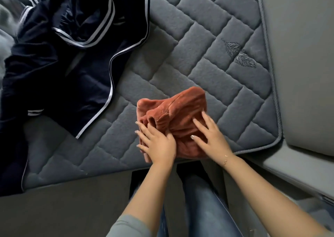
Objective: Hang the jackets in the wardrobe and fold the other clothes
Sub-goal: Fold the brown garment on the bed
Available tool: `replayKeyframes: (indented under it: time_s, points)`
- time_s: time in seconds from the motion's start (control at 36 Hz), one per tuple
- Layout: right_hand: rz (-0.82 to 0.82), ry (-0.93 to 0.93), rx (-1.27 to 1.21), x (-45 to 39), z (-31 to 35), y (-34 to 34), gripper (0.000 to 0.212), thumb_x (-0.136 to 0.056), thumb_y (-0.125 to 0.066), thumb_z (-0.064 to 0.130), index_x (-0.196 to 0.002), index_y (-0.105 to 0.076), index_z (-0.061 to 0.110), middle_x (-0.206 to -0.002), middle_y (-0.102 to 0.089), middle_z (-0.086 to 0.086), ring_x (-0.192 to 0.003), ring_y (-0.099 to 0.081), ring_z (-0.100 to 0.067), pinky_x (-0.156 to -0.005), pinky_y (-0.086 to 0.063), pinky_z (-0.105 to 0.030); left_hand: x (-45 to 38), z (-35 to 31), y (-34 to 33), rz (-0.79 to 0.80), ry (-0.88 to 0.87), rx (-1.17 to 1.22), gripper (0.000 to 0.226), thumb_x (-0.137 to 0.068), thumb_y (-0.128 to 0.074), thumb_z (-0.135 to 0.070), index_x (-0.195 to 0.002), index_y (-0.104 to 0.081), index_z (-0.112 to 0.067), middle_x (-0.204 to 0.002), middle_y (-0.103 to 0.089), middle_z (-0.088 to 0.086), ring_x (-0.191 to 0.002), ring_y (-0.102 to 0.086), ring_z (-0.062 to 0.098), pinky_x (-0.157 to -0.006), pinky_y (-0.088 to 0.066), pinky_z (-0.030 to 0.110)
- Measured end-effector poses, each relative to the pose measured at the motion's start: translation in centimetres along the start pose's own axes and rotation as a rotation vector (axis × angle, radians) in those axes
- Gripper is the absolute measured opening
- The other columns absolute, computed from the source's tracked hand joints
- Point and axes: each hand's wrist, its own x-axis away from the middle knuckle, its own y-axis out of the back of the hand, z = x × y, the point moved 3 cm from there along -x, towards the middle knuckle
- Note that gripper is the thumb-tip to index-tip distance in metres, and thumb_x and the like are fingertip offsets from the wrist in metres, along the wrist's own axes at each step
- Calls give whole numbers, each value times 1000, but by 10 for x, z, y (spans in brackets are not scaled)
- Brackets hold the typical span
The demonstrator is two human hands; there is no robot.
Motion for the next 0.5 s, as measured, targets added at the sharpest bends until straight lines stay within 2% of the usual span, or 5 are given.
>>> replayKeyframes:
  time_s: [0.11,0.25,0.33,0.39,0.5]
  points:
    - [132,-29,189,-9,-14,-21,85,-86,-60,52,-151,-8,35,-161,13,-6,-148,8,-27,-118,-10,-50,-5,0,-9,53,8,3,115,-76,-59,-69,-150,0,-4,-158,23,12,-147,7,33,-113,-12,62]
    - [144,65,283,-9,-19,-29,100,-80,-60,62,-141,16,41,-148,37,-1,-146,19,-28,-117,-11,-57,-10,9,3,-8,-9,123,96,-71,-74,-32,-144,-17,-7,-154,-14,13,-135,-25,39,-106,-28,55]
    - [107,124,230,-4,-19,-28,103,-78,-61,65,-144,13,39,-148,36,-1,-144,24,-24,-118,-8,-57,-14,6,17,18,-57,265,79,-68,-73,-15,-135,-31,-4,-140,-36,17,-125,-40,38,-102,-37,42]
    - [68,160,150,-4,-18,-23,97,-80,-62,60,-147,5,37,-151,31,-1,-144,22,-24,-118,-8,-56,-15,9,29,145,-72,394,76,-61,-73,-17,-129,-40,-6,-129,-50,15,-116,-52,30,-94,-43,33]
    - [-24,181,-31,-3,-10,-17,68,-89,-43,56,-148,-32,24,-160,0,-10,-148,1,-32,-119,-8,-47,-9,25,42,470,-103,738,73,-47,-71,-22,-118,-57,-14,-113,-66,11,-105,-61,21,-96,-49,40]
